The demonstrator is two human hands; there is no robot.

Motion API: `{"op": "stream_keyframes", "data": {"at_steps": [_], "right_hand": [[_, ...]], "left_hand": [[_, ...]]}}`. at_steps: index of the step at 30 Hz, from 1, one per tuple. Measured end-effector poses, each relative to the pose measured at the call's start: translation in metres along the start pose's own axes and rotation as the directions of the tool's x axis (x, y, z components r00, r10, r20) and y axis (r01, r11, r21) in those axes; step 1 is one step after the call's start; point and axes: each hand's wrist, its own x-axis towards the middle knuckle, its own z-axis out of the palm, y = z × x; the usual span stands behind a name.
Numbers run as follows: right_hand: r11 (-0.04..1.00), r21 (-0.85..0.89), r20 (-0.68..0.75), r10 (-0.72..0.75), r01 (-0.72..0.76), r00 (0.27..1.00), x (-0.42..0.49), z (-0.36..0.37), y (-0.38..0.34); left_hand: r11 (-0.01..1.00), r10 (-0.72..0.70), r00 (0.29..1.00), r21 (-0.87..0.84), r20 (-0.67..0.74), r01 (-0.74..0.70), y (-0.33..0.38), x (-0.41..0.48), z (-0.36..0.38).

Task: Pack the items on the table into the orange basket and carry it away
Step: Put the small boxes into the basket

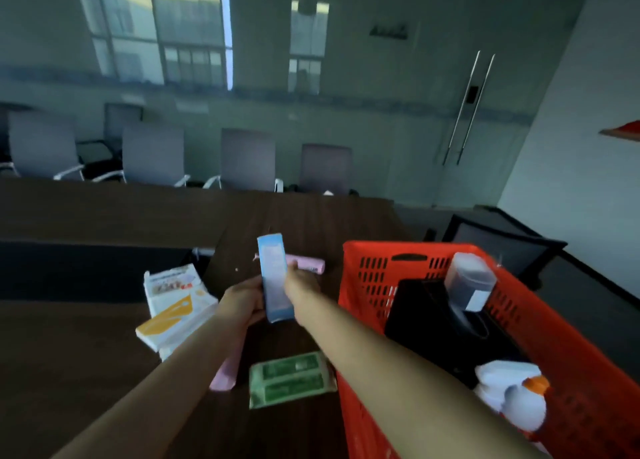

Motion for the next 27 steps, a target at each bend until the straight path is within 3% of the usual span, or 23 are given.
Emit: {"op": "stream_keyframes", "data": {"at_steps": [3,5,7,10,15,19,27], "right_hand": [[0.989,0.101,-0.038,-0.101,0.104,0.994,0.010,-0.057,-0.018],[0.970,0.230,-0.007,-0.082,0.081,0.997,0.007,-0.105,-0.019],[0.969,0.242,-0.007,-0.052,0.052,0.999,0.011,-0.152,-0.008],[0.961,0.264,-0.058,-0.067,0.080,0.996,0.012,-0.209,0.022],[0.935,0.354,-0.142,0.049,0.004,0.989,0.015,-0.272,0.085],[0.874,0.483,-0.126,0.130,-0.053,0.983,0.024,-0.298,0.132],[0.764,0.642,-0.109,0.183,-0.072,0.977,0.070,-0.298,0.171]], "left_hand": [[0.996,0.084,0.991,-0.010,0.101,-0.083,0.033,0.015,0.032],[0.994,0.109,0.974,0.003,0.197,-0.112,0.044,0.016,0.060],[0.982,0.149,0.941,0.069,0.304,-0.177,0.047,0.014,0.095],[0.977,0.091,0.887,0.134,0.453,-0.169,0.031,0.009,0.151],[0.955,-0.003,0.879,0.262,0.477,-0.138,-0.014,0.004,0.235],[0.949,-0.070,0.849,0.297,0.524,-0.105,-0.053,0.000,0.274],[0.969,-0.180,0.906,0.230,0.383,0.095,-0.091,0.019,0.311]]}}
